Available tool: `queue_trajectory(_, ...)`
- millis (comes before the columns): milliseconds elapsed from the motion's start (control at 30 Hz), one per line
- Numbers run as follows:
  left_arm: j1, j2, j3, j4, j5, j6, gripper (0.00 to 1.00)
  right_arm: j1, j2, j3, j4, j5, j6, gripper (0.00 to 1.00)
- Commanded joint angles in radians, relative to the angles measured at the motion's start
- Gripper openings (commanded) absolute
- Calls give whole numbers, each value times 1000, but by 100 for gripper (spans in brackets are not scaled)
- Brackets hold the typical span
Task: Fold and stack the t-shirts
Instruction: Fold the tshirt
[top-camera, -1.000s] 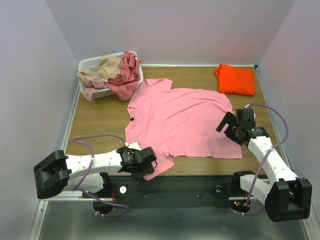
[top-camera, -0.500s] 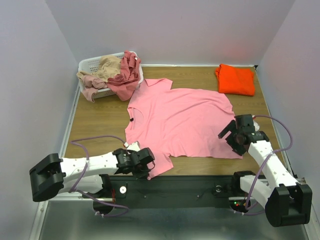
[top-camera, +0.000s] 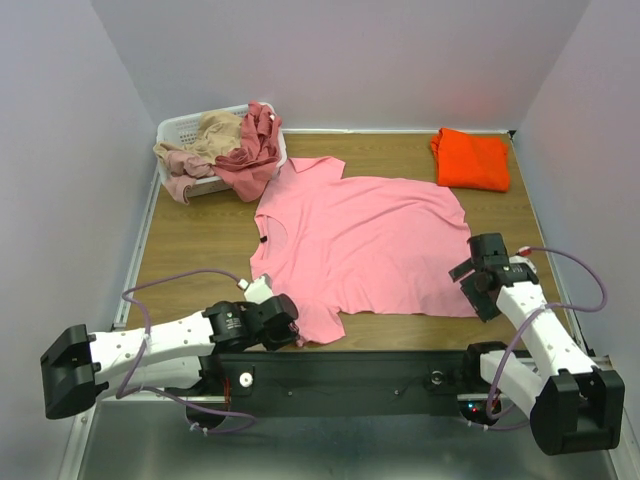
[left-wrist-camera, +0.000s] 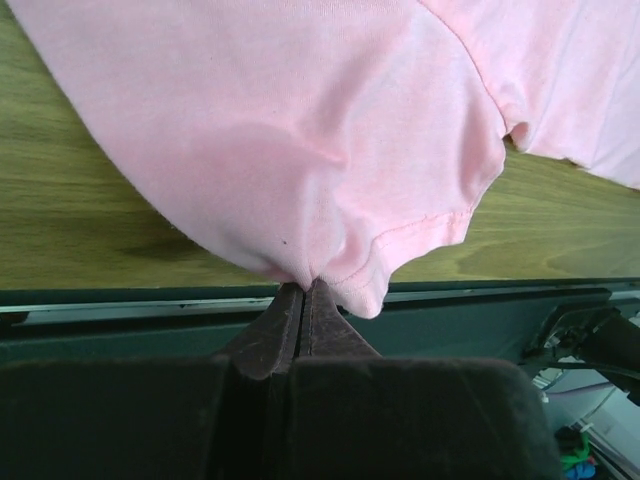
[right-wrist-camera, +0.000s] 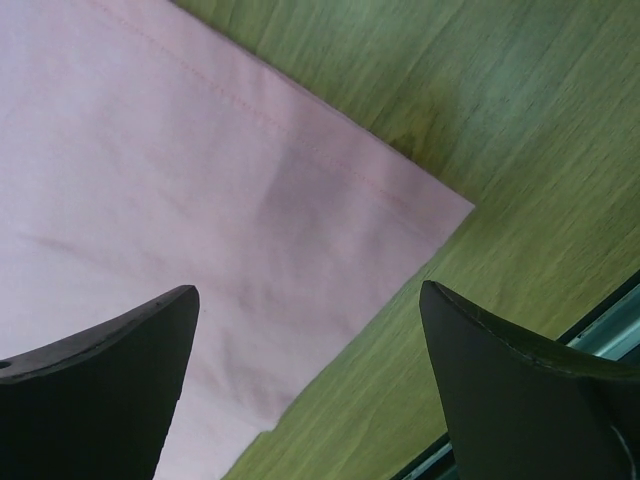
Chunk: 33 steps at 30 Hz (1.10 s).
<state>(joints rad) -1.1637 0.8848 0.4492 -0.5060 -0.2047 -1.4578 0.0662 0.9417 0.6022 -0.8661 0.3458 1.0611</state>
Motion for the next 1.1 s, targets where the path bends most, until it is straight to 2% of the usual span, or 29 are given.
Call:
queue_trajectory(0, 2, 6, -37, 24, -39, -7, 0, -3, 12, -39, 9, 76, 100, 96)
queue_trajectory(133, 1, 23, -38, 15, -32, -9, 0, -5, 28, -94, 61, 59, 114, 86)
queue_trajectory(300, 2, 20, -40, 21, -29, -9, 0, -3, 23, -128, 104, 38, 123, 80)
queue_trajectory(367, 2, 19, -38, 20, -25, -7, 0, -5, 25, -148, 130, 36, 128, 74)
queue_trajectory(400, 1, 20, -38, 12, -27, -10, 0, -5, 26, -157, 142, 36, 132, 69)
queue_trajectory(467, 2, 20, -37, 6, -29, -18, 0, -5, 46, -185, 174, 36, 145, 66)
queue_trajectory(600, 1, 14, -35, -3, -21, -18, 0, -5, 83, -194, 200, 27, 145, 51)
queue_trajectory(667, 2, 10, -33, -8, -19, -21, 0, -3, 74, -194, 202, 21, 137, 41)
queue_trajectory(700, 1, 8, -35, -9, -15, -22, 0, -3, 65, -196, 202, 16, 135, 30)
queue_trajectory(800, 1, 0, -32, -12, -6, -22, 0, -3, 22, -206, 202, 1, 129, 19)
queue_trajectory(900, 2, -13, -33, -29, 2, -26, 0, -5, -24, -209, 202, -7, 132, 1)
queue_trajectory(1067, 1, -61, -32, -48, 30, -29, 0, -3, -73, -202, 196, -36, 108, 0)
